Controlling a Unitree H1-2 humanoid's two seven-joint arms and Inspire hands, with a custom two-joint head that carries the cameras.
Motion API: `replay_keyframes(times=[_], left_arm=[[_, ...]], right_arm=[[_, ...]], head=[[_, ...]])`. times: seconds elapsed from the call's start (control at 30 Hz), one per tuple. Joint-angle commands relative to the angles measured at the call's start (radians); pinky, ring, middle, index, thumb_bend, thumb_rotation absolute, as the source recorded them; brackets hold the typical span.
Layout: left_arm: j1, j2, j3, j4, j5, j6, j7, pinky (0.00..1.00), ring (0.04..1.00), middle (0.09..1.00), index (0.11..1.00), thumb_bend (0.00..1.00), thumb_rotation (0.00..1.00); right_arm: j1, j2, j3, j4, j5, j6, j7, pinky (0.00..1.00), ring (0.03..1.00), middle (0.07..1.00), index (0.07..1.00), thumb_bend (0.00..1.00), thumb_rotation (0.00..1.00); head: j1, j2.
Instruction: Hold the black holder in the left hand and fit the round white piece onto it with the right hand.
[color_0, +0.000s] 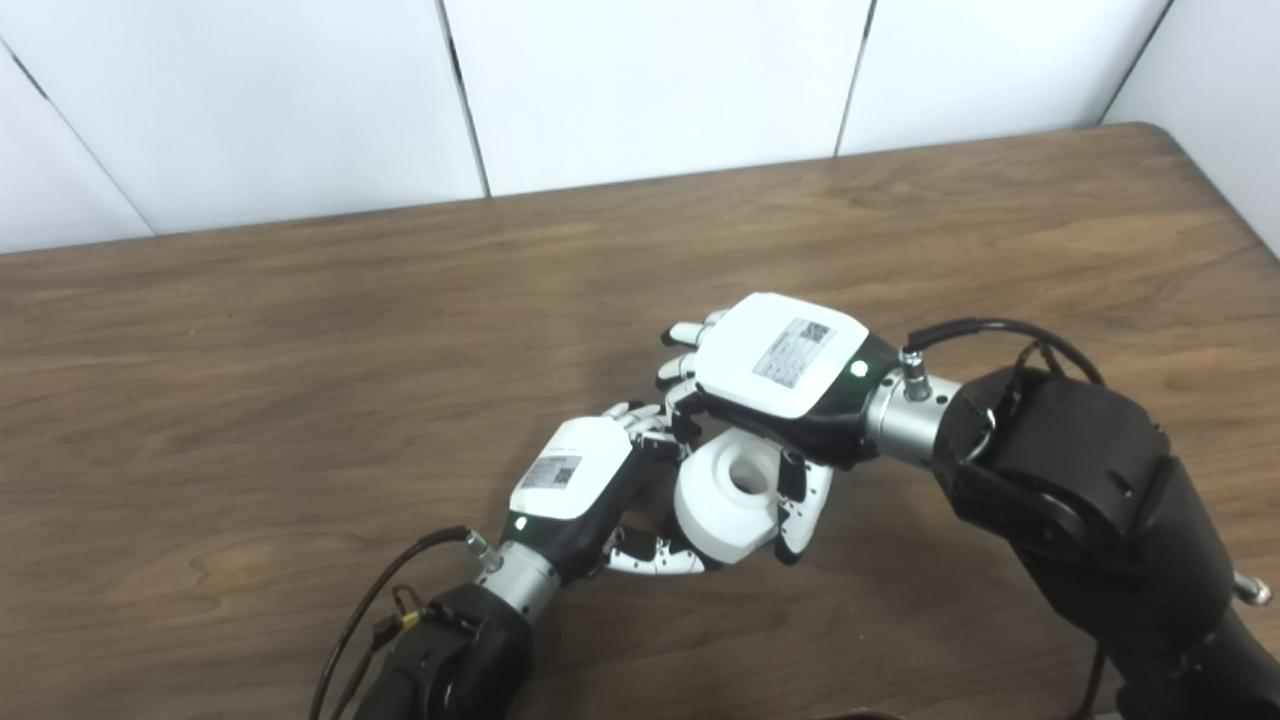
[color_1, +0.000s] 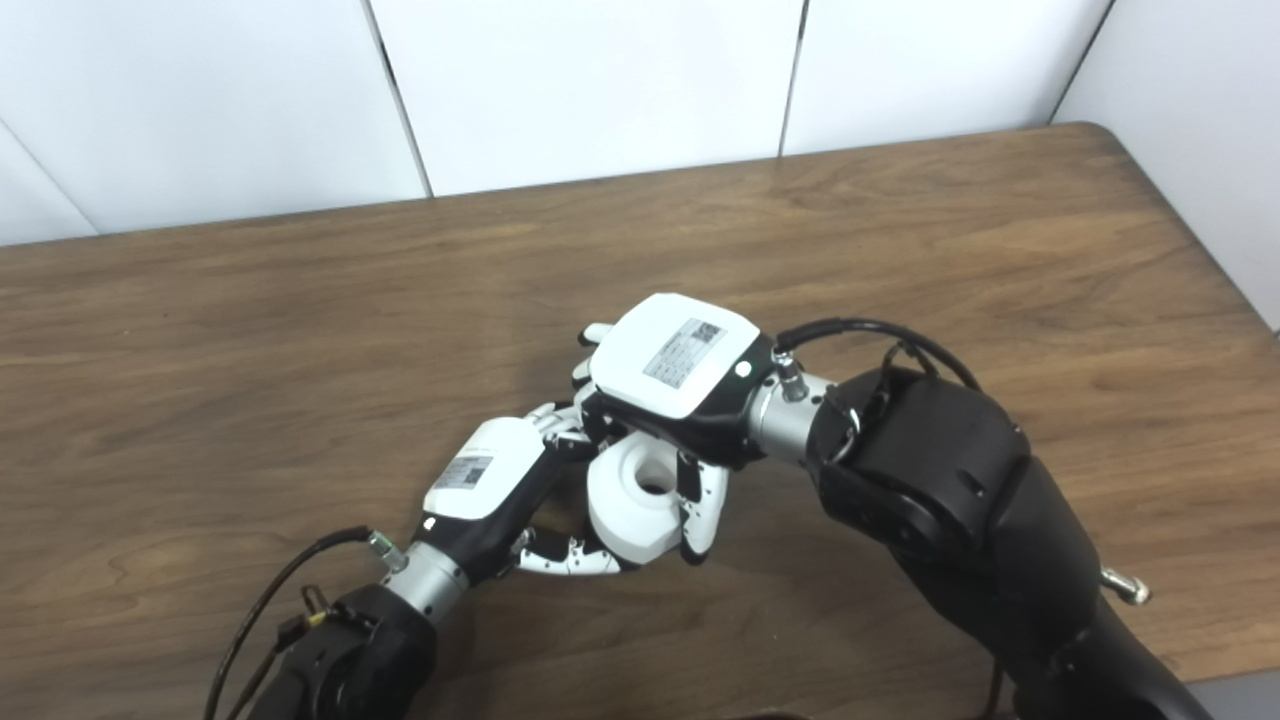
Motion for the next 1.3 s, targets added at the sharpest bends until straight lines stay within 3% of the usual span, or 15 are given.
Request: replay_keyframes(times=[0.0, 0.7, 0.9, 1.17, 1.27], left_arm=[[-0.013, -0.005, -0.006, 0.013, 0.001, 0.008, -0.016, 0.92, 0.892, 0.825, 0.486, 0.52, 0.05], [-0.025, -0.009, -0.010, 0.031, 0.002, 0.009, -0.014, 0.92, 0.891, 0.831, 0.486, 0.52, 0.05], [-0.027, -0.010, -0.011, 0.038, -0.001, 0.006, -0.008, 0.91, 0.891, 0.831, 0.486, 0.52, 0.05], [-0.028, -0.011, -0.010, 0.045, -0.005, 0.002, -0.001, 0.92, 0.889, 0.831, 0.486, 0.52, 0.05], [-0.029, -0.011, -0.012, 0.046, -0.004, 0.001, -0.001, 0.92, 0.892, 0.832, 0.486, 0.52, 0.05]], right_arm=[[-0.033, -0.006, -0.010, -0.005, -0.007, 0.002, 0.070, 0.88, 0.941, 0.853, 0.666, 1.00, 0.33], [-0.135, -0.051, -0.031, -0.004, 0.098, 0.087, 0.089, 0.90, 0.967, 0.885, 0.675, 1.00, 0.38], [-0.204, -0.094, 0.016, -0.019, 0.121, 0.178, 0.093, 0.91, 0.972, 0.884, 0.682, 1.00, 0.37], [-0.358, -0.219, 0.156, -0.053, 0.226, 0.399, 0.094, 0.91, 0.982, 0.902, 0.692, 1.00, 0.31], [-0.411, -0.249, 0.201, -0.052, 0.261, 0.435, 0.094, 0.91, 0.991, 0.912, 0.698, 1.00, 0.32]], head=[[-0.001, 0.000], [0.002, -0.004], [0.002, -0.003], [0.000, -0.003], [0.001, -0.002]])
